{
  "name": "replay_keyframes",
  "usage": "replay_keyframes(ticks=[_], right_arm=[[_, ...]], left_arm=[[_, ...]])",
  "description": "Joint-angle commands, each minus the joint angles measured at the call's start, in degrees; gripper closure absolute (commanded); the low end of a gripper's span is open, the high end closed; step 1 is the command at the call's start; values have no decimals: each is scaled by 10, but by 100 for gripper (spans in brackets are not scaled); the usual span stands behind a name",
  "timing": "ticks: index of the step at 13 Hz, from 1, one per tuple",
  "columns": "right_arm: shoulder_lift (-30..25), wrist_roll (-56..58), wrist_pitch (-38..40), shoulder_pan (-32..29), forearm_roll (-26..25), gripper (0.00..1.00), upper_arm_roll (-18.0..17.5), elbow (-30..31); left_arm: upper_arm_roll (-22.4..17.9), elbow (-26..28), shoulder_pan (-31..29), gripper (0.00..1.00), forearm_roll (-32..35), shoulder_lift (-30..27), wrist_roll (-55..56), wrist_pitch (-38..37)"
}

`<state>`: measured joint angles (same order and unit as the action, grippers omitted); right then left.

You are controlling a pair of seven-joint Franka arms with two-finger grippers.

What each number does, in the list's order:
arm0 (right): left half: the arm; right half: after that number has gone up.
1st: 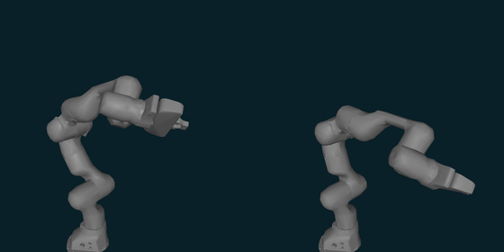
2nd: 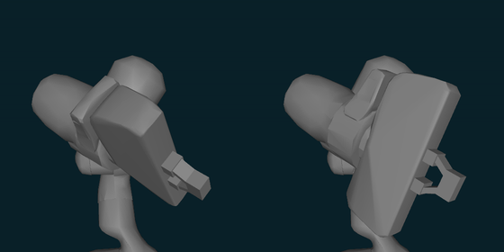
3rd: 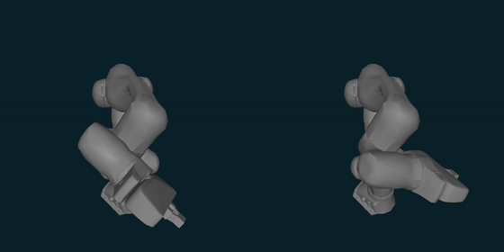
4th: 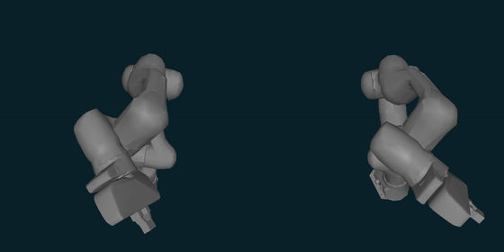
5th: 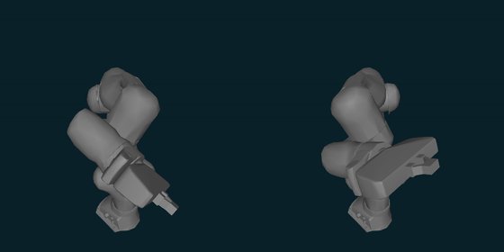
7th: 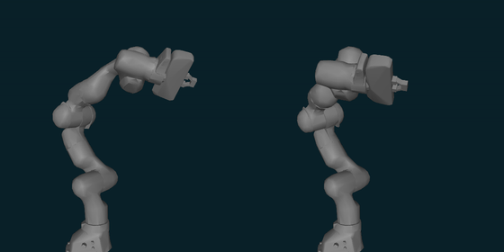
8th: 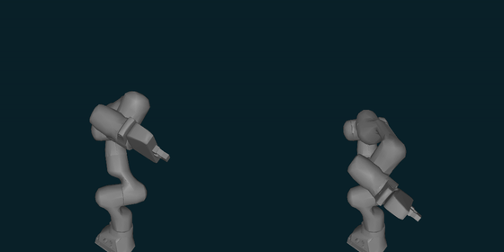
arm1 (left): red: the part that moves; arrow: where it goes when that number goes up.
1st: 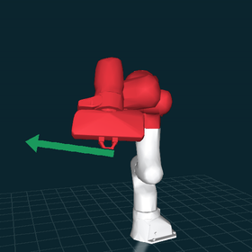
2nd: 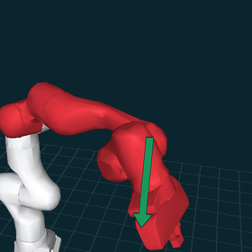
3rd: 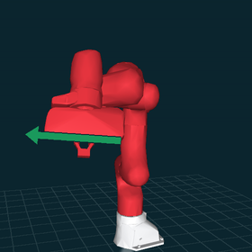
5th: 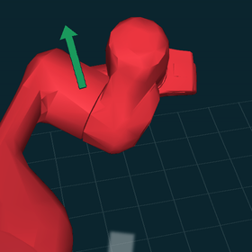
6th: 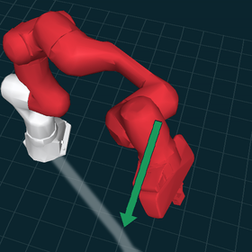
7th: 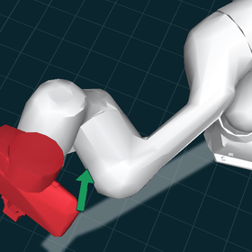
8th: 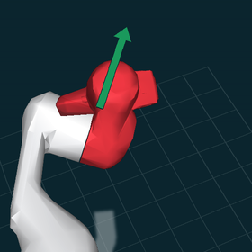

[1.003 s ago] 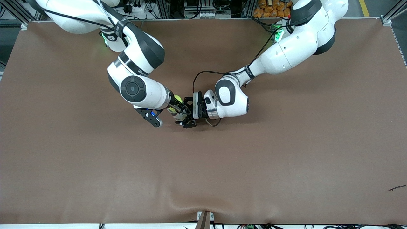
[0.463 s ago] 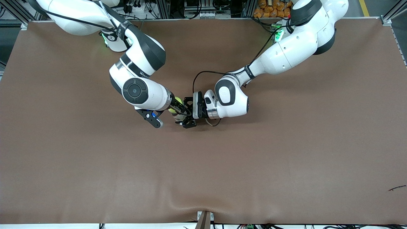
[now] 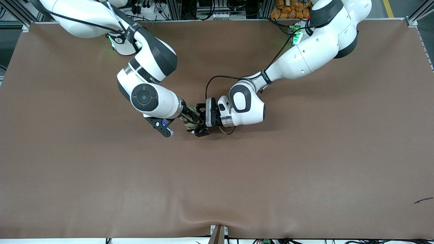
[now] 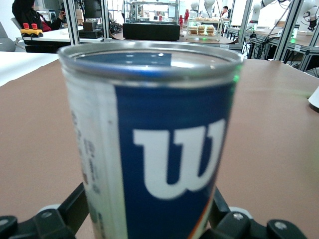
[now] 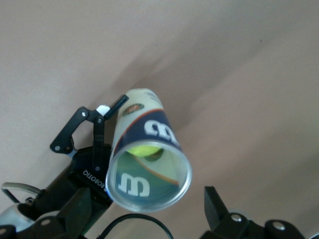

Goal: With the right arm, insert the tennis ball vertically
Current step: 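Open the right gripper and withdraw it from the can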

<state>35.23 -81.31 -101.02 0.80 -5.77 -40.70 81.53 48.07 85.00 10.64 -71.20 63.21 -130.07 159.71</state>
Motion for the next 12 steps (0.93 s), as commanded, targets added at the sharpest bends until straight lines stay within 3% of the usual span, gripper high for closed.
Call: replay_keyframes(ticks=[1, 8, 12], right_arm=[[-16, 0, 21, -19, -7, 0, -6, -16], [-16, 8, 71, -38, -1, 0, -15, -121], [-16, 19, 97, -104, -2, 0, -80, -136]], left_arm=[[0, 8, -8, 0, -18, -8, -17, 4], [4, 104, -64, 0, -18, -71, -2, 2], [18, 143, -97, 0, -18, -86, -6, 1]])
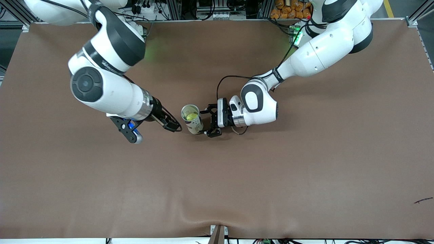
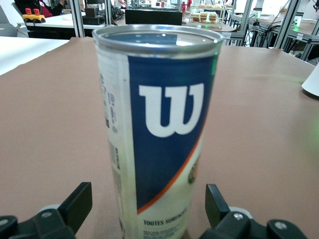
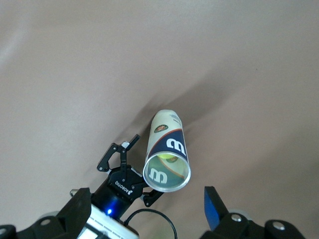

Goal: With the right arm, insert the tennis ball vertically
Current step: 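Open the right gripper and withdraw it from the can, then set the can upright on the table and open the left gripper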

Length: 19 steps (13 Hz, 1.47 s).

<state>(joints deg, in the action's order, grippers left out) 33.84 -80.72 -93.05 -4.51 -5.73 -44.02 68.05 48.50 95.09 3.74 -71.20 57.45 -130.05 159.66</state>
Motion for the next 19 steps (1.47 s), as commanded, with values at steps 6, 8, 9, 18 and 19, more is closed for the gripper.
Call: replay_keyframes(ticks=[6, 8, 9, 18, 19], right_arm=[[-49, 267, 76, -226, -37, 0, -124, 69], [-62, 341, 81, -250, -50, 0, -124, 86], [-69, 367, 93, -255, -53, 0, -124, 86], [-111, 625, 93, -231, -96, 0, 13, 93], [-130, 662, 84, -212, -76, 0, 63, 95]], left_arm=[[27, 111, -93, 0, -10, -78, -1, -12], [13, 110, -109, 0, 17, -81, 8, -43], [0, 106, -110, 0, 54, -82, 40, -62], [-7, -33, -202, 0, 473, -82, 411, -340], [-8, -50, -206, 0, 494, -82, 432, -366]])
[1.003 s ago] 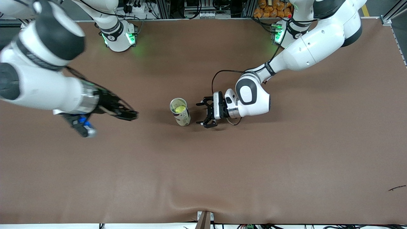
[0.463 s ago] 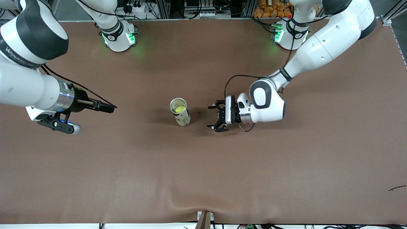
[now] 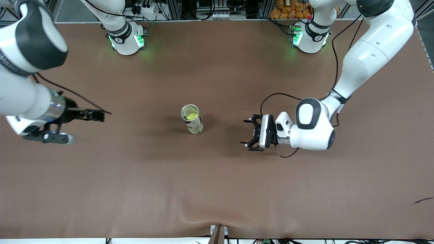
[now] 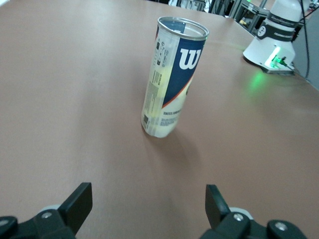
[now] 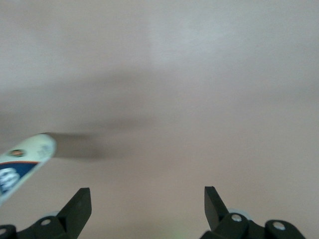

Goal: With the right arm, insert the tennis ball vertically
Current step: 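Set the can upright on the table and open the left gripper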

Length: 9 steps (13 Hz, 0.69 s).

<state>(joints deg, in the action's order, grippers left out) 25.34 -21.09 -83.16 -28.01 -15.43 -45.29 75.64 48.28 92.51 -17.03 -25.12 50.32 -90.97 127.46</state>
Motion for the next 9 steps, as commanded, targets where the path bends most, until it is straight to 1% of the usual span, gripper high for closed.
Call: replay_keyframes(ticks=[1, 2, 4, 5, 7, 8, 9], right_arm=[[-58, 89, -16, 41, 50, 0, 125, 22], [-67, 115, -16, 56, 75, 0, 169, 23], [-80, 187, -16, 94, 99, 0, 263, 23], [-89, 219, -16, 118, 109, 0, 313, 23], [-120, 261, -15, 173, 144, 0, 410, 35], [-142, 280, -15, 206, 162, 0, 459, 52], [-170, 303, -17, 232, 176, 0, 497, 77]], left_arm=[[-7, -39, 2, 0, 51, -11, 64, -67], [-11, -57, 2, 0, 67, -11, 89, -89], [-16, -90, 3, 0, 103, -12, 147, -139], [-17, -98, 2, 0, 114, -15, 174, -161], [-31, -111, 0, 0, 145, -16, 220, -201], [-50, -115, 2, 0, 153, -22, 236, -232], [-83, -133, 10, 0, 151, -39, 254, -267]])
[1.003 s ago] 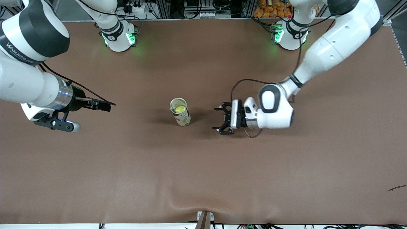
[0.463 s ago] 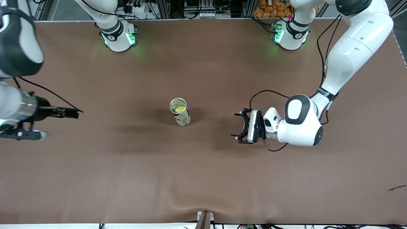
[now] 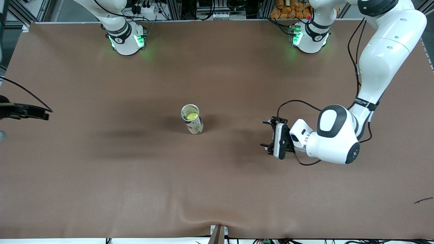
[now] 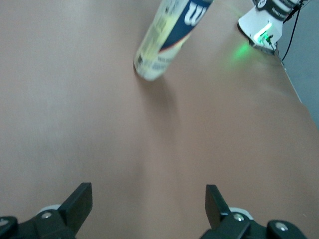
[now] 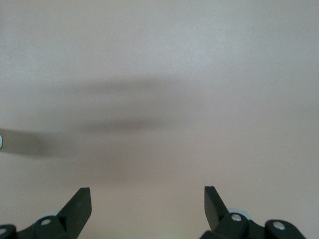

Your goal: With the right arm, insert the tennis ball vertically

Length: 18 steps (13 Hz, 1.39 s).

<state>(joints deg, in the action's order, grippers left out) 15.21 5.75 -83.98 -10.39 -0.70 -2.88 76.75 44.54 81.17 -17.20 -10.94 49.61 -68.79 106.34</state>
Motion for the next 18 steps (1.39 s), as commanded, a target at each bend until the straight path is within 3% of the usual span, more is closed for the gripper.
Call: replay_keyframes(ticks=[1, 4, 8, 11, 14, 16, 18], right_arm=[[-100, 39, -16, 67, 35, 0, 88, 91], [-166, 37, -22, 70, 31, 0, 90, 128], [-175, 35, 15, 85, 16, 0, 118, 104], [-185, -8, 47, 80, 17, 0, 114, 103], [-208, -14, 46, 66, 14, 0, 72, 117], [-208, -61, 43, 65, 1, 0, 35, 115], [-206, -54, 43, 55, -5, 0, 31, 113]], left_arm=[[-72, -36, 32, 0, 10, -49, 58, -91], [-148, -38, 82, 0, 12, -129, 149, -139], [-317, -34, 206, 0, 12, -240, 303, -204], [-409, -27, 240, 0, 14, -288, 428, -241], [-463, -1, 270, 0, 34, -357, 572, -257], [-466, 14, 291, 0, 74, -400, 651, -263], [-481, 8, 299, 0, 96, -413, 655, -272]])
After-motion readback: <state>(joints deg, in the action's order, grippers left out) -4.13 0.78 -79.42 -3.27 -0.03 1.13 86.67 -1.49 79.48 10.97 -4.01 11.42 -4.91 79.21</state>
